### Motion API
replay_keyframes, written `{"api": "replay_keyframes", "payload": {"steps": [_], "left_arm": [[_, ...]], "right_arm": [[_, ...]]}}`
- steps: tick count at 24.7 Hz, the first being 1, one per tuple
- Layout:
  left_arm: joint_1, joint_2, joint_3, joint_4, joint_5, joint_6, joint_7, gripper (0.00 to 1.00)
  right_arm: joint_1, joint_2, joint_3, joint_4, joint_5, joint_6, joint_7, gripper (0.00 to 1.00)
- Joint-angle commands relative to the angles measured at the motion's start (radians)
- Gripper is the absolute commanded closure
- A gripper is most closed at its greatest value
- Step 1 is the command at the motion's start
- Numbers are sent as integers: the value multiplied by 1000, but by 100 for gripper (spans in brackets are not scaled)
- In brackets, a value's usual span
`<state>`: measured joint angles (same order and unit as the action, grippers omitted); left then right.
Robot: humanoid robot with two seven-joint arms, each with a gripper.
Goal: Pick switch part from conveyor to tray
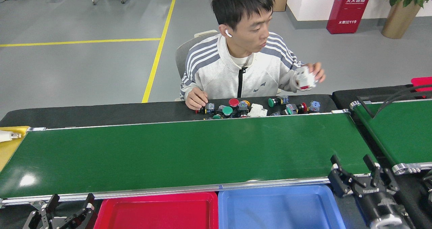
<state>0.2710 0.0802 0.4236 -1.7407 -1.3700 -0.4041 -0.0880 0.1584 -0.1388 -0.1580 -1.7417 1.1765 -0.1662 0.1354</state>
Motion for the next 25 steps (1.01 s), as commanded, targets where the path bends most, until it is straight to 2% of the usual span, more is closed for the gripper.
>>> {"api": "replay_keyframes", "payload": {"steps": [1, 3, 4, 25], "left_arm": [[-1, 4, 6, -13, 0, 2, 5, 0], [-1, 6, 6, -13, 2, 2, 5, 0], [-3, 6, 6, -11, 0, 2, 5, 0], [-18, 12, 6, -13, 2, 1, 5, 0]], "right_arm": [[10, 10, 14, -16, 32, -7, -60, 0], [38, 22, 29, -16, 71, -7, -148, 0], [47, 27, 31, -16, 78, -6, -152, 0], [55, 24, 38, -9, 84, -24, -148, 0]]}}
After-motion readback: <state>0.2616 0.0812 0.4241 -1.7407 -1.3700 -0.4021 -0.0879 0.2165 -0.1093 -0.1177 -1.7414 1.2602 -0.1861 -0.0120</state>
